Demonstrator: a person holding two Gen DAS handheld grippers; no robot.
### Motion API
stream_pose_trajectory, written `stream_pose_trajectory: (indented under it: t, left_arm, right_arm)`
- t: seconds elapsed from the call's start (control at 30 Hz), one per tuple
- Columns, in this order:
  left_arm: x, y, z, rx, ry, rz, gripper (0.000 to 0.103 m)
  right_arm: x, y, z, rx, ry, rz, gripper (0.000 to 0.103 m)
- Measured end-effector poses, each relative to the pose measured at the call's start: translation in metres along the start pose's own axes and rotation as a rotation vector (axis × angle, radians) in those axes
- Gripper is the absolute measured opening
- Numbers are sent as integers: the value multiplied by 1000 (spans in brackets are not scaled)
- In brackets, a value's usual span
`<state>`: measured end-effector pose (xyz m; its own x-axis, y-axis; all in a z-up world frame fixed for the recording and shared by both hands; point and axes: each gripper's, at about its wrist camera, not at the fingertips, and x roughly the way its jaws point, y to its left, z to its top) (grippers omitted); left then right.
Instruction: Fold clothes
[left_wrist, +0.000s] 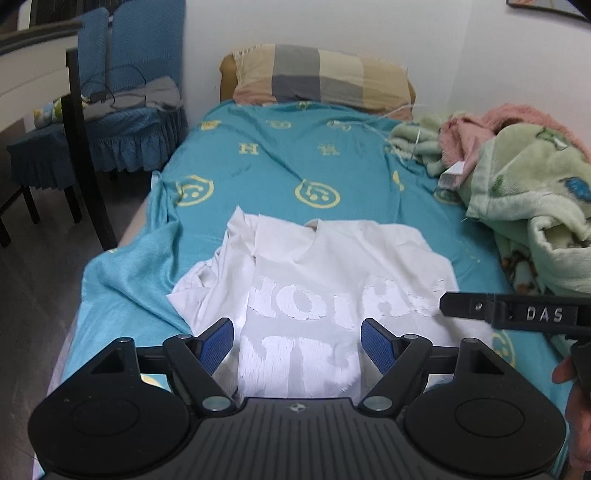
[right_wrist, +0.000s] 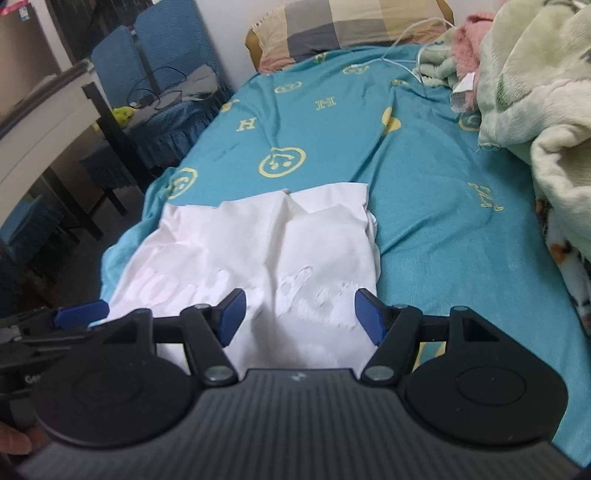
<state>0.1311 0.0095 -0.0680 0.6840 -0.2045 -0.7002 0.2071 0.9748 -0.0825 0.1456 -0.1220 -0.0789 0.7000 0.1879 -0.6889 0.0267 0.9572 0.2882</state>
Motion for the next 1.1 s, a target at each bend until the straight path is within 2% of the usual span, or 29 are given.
stream_pose_trajectory:
  t: [0.13, 0.2, 0.3, 0.6, 0.77, 1.0, 1.1]
  left_arm:
    - [-8, -4, -2, 7, -12, 4, 78]
    - [-1, -3, -3, 11, 6, 11, 78]
    - [9, -1, -6, 11, 32, 17, 78]
    - [31, -1, -11, 33, 82, 18, 79]
    - [32, 3, -9, 25, 87, 6, 79]
    - [-3, 6, -2, -76, 21, -30, 80]
    - [-22, 13, -5, -202, -5, -99, 81]
  right_arm:
    - [-10, 7, -8, -17, 1, 5, 68]
    - [-9, 8, -10, -19, 10, 3, 68]
    - [-1, 6, -10, -8, 35, -18, 68]
    - [23, 1, -13, 30, 96, -2, 69]
    - [23, 0, -12, 54, 89, -2, 69]
    - [-19, 4, -7, 68, -21, 14, 68]
    - [-38, 5, -11, 74, -66, 15, 68]
